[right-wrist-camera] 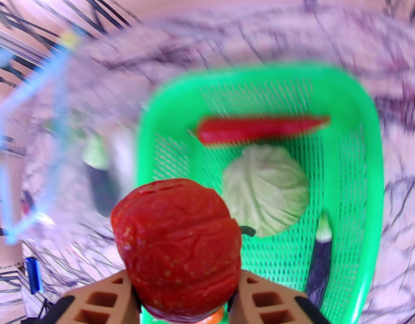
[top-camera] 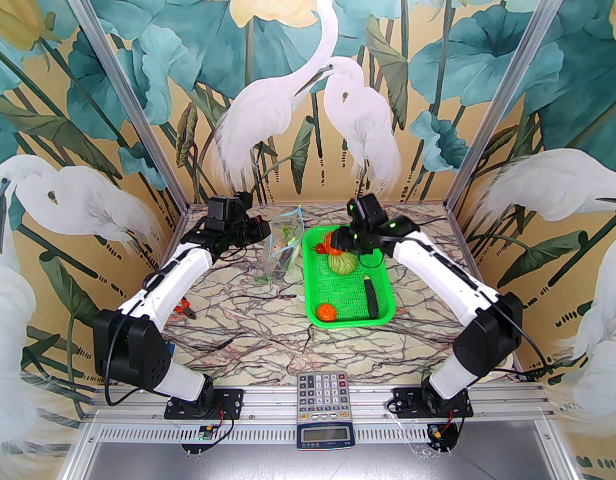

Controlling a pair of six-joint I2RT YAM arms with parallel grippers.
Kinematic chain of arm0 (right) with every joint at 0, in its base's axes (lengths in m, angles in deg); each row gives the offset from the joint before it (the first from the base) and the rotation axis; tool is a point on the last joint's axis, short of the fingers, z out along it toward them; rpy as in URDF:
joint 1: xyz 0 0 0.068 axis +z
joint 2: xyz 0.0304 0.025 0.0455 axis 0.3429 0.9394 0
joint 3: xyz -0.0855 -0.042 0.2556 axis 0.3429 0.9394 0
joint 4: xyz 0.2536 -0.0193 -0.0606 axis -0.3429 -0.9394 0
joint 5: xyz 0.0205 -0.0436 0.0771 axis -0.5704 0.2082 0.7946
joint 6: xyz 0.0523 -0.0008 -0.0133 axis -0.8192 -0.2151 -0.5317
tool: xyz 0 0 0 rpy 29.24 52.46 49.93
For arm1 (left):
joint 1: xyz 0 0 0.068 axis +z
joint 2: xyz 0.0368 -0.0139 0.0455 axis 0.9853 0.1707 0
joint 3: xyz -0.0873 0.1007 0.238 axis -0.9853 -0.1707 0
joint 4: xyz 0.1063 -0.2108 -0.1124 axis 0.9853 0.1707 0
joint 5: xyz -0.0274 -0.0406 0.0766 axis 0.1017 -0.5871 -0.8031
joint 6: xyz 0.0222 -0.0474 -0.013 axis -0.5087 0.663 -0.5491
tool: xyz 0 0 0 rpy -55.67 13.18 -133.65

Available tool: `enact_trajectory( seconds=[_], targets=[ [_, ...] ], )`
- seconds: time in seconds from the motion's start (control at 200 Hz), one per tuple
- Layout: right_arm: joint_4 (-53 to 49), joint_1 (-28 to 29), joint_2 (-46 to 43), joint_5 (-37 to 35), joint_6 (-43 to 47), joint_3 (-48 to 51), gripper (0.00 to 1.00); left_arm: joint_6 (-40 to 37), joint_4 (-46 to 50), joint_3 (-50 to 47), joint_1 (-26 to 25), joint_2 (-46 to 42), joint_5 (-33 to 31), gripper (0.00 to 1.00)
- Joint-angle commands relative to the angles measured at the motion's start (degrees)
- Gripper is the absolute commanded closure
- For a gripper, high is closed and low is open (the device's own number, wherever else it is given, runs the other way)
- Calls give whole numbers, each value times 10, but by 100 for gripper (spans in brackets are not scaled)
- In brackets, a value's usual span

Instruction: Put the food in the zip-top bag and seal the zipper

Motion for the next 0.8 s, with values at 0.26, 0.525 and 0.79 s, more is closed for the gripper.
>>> enact_trajectory(
  seconds=[0.26, 0.525, 0.79],
  targets=[
    [33, 26, 67, 85, 73, -182, 78, 8, -20, 0, -7, -12, -2, 100],
    [-10, 61, 167, 127, 86, -275, 78, 17, -28, 0, -14, -14, -1, 100],
    [-64, 69, 205, 112, 95, -274, 79, 15, -27, -1, -14, -26, -10, 100]
  ],
)
